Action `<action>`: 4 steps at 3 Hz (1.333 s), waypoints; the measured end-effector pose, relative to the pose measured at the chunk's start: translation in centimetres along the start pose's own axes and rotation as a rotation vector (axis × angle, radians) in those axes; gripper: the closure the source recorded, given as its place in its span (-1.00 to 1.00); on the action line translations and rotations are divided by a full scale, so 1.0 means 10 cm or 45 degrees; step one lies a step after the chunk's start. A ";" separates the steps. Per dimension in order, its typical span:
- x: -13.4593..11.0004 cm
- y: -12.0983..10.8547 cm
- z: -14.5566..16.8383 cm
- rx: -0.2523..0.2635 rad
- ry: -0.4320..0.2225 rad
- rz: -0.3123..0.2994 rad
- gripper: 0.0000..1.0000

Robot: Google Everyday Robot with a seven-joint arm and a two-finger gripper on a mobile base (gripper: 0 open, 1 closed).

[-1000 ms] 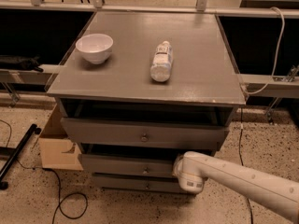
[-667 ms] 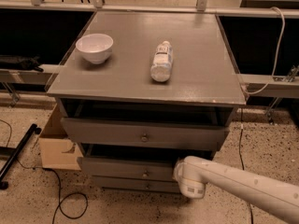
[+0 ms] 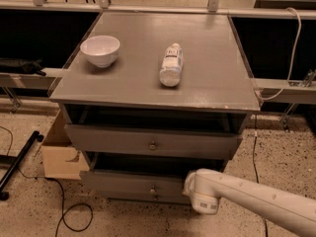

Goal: Open middle drawer

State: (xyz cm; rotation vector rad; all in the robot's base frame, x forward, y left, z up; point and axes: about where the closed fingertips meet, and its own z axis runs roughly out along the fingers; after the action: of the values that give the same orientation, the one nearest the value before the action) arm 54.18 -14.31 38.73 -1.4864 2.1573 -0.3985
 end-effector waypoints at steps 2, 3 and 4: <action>0.04 0.12 -0.09 -0.006 -0.006 0.024 1.00; 0.03 0.11 -0.10 -0.007 -0.002 0.022 1.00; 0.07 0.18 -0.13 -0.019 -0.003 0.037 1.00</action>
Offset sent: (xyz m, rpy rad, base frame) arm -0.1458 -0.0396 -0.0677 0.1562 0.0399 -0.1294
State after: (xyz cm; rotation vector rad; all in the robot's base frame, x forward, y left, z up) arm 51.86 -14.32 38.79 -1.4614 2.1819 -0.3710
